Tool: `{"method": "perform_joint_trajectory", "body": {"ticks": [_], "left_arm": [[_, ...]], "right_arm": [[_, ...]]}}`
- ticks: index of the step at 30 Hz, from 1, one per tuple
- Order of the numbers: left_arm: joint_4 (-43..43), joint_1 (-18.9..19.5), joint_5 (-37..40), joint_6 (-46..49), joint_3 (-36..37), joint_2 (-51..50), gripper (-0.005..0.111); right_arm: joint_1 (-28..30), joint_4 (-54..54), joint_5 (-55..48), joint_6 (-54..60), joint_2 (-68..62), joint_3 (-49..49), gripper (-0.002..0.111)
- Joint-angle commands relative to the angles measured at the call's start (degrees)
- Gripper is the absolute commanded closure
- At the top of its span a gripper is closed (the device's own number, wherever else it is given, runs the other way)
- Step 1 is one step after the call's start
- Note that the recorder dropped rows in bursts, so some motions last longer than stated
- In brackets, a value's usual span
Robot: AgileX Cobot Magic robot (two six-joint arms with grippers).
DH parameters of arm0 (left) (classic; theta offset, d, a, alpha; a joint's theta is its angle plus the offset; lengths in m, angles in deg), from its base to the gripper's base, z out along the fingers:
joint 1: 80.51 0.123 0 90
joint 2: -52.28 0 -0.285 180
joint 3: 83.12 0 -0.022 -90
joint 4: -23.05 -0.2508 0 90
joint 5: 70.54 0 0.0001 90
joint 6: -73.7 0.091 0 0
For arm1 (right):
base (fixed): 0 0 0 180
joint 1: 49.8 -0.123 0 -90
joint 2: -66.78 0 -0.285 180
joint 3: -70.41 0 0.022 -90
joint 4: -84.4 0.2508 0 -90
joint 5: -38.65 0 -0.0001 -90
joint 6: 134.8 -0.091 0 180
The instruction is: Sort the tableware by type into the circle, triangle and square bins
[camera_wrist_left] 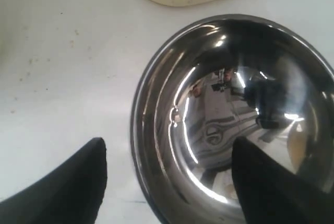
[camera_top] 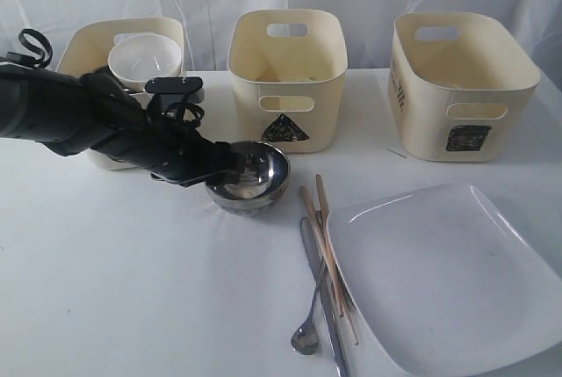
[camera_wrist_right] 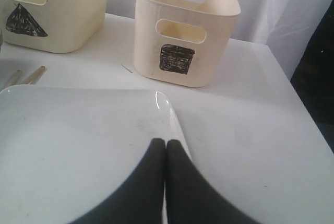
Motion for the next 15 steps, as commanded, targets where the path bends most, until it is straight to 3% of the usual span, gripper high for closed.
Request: {"method": "perform_joint_trajectory", "body": {"ticks": [1, 15], "left_arm": [[0.6, -0.3, 1.0, 0.0, -0.2, 0.0, 0.037], [0.6, -0.3, 1.8, -2.0, -0.2, -1.1, 0.037]], "right_arm": [[0.2, 0.0, 0.4, 0.5, 0.4, 0.3, 0.108], [0.2, 0.0, 0.4, 0.5, 0.4, 0.3, 0.108]]}}
